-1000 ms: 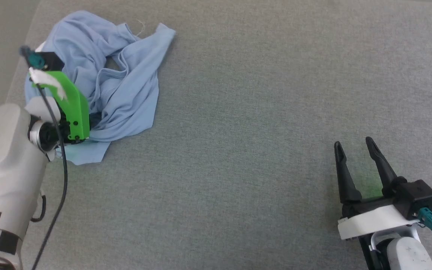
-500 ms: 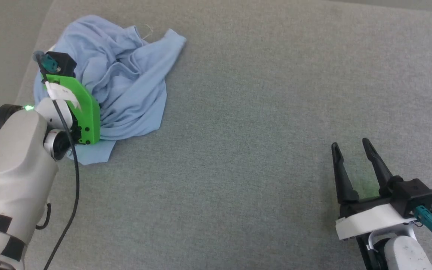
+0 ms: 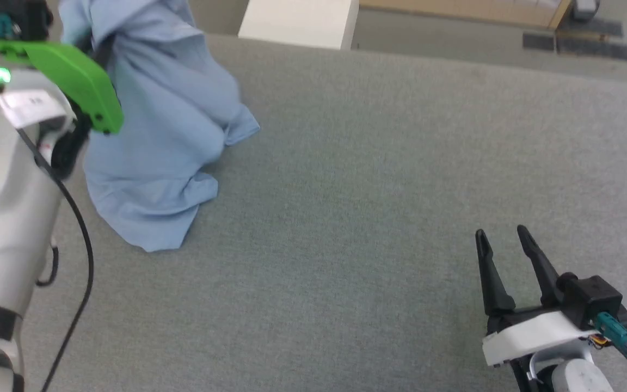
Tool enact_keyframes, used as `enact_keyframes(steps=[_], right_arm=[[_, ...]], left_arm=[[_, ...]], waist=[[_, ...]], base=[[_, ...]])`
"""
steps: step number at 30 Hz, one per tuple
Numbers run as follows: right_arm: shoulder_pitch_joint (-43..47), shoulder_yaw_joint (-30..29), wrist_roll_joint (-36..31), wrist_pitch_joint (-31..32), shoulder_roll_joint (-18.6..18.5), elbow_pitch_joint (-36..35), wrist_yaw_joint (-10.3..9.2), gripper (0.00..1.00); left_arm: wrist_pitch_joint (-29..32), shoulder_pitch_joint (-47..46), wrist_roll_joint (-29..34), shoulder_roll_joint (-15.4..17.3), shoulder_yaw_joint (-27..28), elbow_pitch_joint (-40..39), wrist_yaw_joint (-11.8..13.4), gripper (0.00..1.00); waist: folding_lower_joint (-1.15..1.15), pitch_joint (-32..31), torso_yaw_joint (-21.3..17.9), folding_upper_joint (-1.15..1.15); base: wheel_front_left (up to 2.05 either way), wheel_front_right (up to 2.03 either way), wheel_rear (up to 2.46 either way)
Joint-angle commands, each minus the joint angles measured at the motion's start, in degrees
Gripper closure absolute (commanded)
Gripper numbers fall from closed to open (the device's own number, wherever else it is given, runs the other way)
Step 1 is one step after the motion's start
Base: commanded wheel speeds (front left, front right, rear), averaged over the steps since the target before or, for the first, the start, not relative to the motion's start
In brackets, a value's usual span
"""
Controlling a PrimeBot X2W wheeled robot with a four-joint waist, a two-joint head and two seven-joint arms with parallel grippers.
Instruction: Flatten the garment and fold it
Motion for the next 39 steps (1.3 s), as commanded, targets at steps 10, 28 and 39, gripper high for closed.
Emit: enact_keyframes(steps=[10, 28, 39], right_arm=[[2.47, -0.03, 2.32, -0.34, 0.04, 0.03, -0.09, 0.00], [3.82, -0.33, 3.92, -0.34, 0.04, 0.68, -0.09, 0.00], [4.32, -1.12, 3.89, -0.35, 0.04, 0.20, -0.09, 0.00]], left_arm=[[-1.63, -7.64, 2.03, 2.12, -0.83, -5.66, -0.09, 1.00], [2.49, -12.78, 1.44, -1.11, -4.74, -13.85, -0.14, 1.00], [5.47, -15.39, -0.33, -5.05, -6.82, -17.75, -0.13, 1.00]], waist=[[0.00, -6.64, -1.23, 0.25], [0.00, -11.30, -11.60, 0.25], [0.00, -10.18, -17.88, 0.25]], base=[[0.00, 0.00, 0.00], [0.00, 0.00, 0.00], [0.00, 0.00, 0.00]])
